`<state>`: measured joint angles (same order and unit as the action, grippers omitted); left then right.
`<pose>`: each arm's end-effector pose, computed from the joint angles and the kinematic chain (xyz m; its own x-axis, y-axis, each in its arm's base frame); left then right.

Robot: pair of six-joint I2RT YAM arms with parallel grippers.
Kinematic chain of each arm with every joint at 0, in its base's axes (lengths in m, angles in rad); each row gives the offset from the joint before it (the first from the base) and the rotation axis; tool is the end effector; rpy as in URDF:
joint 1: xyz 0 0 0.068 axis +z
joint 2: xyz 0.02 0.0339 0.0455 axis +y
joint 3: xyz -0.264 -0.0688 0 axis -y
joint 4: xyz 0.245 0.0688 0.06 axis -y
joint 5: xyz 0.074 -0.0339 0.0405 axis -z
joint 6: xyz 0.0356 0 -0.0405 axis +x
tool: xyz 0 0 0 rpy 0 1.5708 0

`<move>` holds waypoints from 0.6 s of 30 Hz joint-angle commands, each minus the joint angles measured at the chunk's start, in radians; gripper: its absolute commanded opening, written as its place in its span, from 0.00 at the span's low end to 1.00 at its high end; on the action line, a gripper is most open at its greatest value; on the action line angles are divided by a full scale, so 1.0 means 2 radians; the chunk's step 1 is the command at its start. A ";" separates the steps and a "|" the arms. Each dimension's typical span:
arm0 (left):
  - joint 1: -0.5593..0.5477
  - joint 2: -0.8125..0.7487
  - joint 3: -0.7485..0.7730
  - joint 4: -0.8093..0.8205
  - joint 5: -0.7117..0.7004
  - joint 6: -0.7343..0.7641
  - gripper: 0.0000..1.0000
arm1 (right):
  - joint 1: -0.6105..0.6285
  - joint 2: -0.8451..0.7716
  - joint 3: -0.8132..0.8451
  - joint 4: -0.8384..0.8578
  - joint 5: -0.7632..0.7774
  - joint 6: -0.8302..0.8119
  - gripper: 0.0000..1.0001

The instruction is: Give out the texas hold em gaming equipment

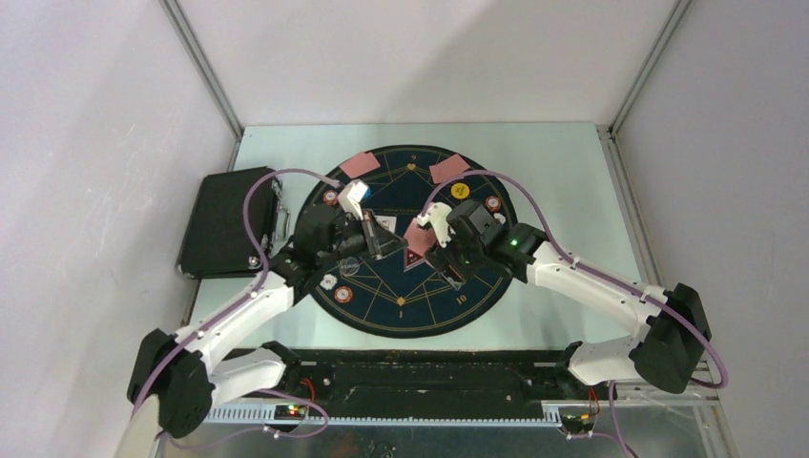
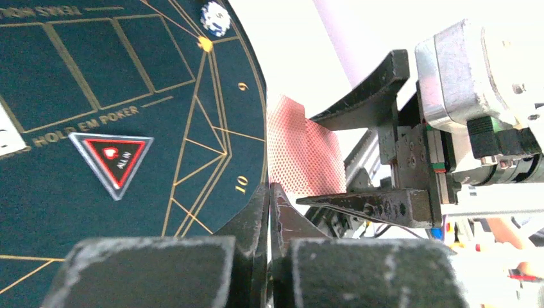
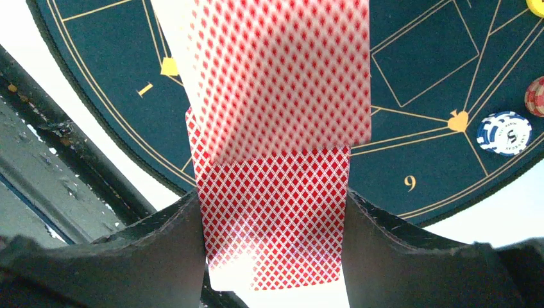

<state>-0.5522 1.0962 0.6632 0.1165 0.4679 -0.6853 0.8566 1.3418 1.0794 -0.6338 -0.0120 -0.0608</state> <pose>0.2022 -0.1435 0.2671 -0.7324 -0.2122 -0.6469 0.4773 0.5176 -0.7102 0.1835 0.2124 0.2794 -0.4644 -0.6285 -0.6240 -0.7902 0.6122 -0.0286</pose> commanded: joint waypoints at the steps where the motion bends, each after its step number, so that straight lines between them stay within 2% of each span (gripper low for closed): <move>1: 0.020 -0.028 -0.016 0.006 -0.015 -0.003 0.00 | -0.003 0.001 0.007 0.008 0.006 0.003 0.00; 9: 0.027 -0.073 -0.017 0.034 0.014 0.054 0.00 | -0.012 0.001 0.007 0.012 0.006 0.009 0.00; 12: 0.027 -0.105 -0.006 0.034 0.007 0.095 0.00 | -0.023 -0.002 0.007 0.015 0.021 0.017 0.00; 18: 0.027 -0.143 0.014 0.005 -0.020 0.126 0.00 | -0.037 -0.011 0.007 0.017 0.044 0.028 0.00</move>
<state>-0.5049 0.8570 0.6403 0.1257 0.4698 -0.5243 0.7994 1.3426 1.0794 -0.6334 0.0284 -0.0307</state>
